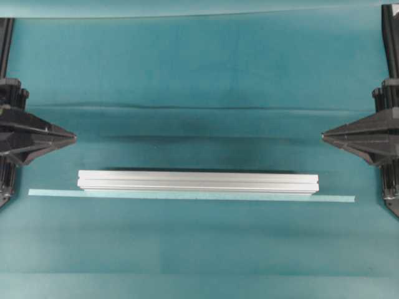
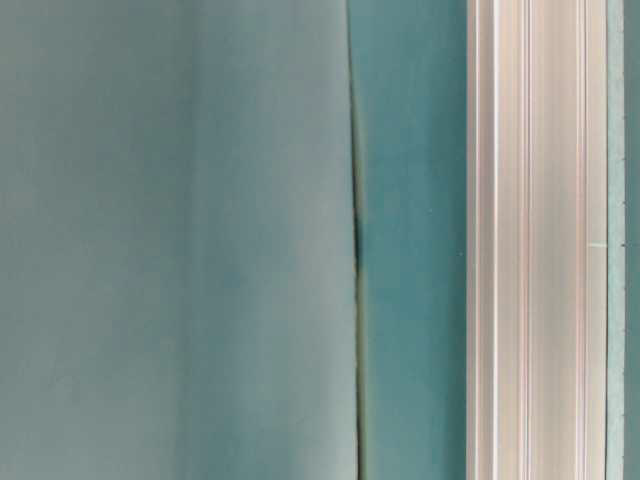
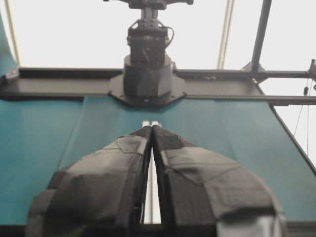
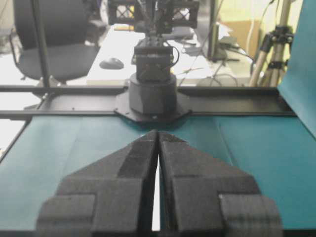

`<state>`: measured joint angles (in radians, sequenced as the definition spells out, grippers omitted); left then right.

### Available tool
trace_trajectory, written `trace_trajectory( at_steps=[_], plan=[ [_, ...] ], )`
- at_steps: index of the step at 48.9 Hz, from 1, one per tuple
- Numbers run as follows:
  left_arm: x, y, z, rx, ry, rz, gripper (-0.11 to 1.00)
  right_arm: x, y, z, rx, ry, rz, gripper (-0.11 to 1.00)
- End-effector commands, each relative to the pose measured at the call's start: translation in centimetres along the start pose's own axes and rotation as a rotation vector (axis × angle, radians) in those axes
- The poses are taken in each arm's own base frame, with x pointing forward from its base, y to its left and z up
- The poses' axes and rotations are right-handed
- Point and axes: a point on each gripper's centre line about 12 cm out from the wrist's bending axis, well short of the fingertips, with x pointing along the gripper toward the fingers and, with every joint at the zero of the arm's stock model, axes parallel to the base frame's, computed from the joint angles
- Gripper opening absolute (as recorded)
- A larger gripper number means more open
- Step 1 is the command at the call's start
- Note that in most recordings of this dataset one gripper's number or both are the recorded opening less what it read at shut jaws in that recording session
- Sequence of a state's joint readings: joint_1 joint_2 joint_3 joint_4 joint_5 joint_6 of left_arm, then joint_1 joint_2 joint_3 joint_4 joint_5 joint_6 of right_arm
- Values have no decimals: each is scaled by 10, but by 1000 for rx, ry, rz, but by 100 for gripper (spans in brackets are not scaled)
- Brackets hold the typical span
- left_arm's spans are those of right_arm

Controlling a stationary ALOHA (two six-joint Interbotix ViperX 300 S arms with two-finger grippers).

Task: Lift the metal rail with both hands.
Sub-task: 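Move both grippers down over the two ends of the silver rail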

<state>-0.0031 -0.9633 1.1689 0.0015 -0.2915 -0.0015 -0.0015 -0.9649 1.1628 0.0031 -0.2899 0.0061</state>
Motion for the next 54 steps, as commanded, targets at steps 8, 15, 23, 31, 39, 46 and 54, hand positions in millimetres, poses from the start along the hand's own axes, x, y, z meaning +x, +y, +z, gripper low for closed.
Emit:
trace_trajectory(
  at_steps=[8,15,23,31,39,46,54],
  plan=[
    [33,11,33,-2,120,48,-1,12,-22,2,176,74,-125,0],
    [45,11,24,-7,274,47,-2,23,-30,3,212,215,-161,0],
    [56,11,13,-9,414,45,-2,37,-30,-1,232,432,-160,0],
    [66,11,-1,-12,558,47,-2,54,-29,-7,242,616,-151,0],
    [72,12,-9,-15,662,50,-2,74,-23,-10,242,751,-125,0],
    [81,14,-12,-11,727,54,-2,86,-20,-28,242,897,-111,0],
    [91,16,-22,-15,836,60,-2,105,-17,-41,227,1048,-91,0]
  ],
)
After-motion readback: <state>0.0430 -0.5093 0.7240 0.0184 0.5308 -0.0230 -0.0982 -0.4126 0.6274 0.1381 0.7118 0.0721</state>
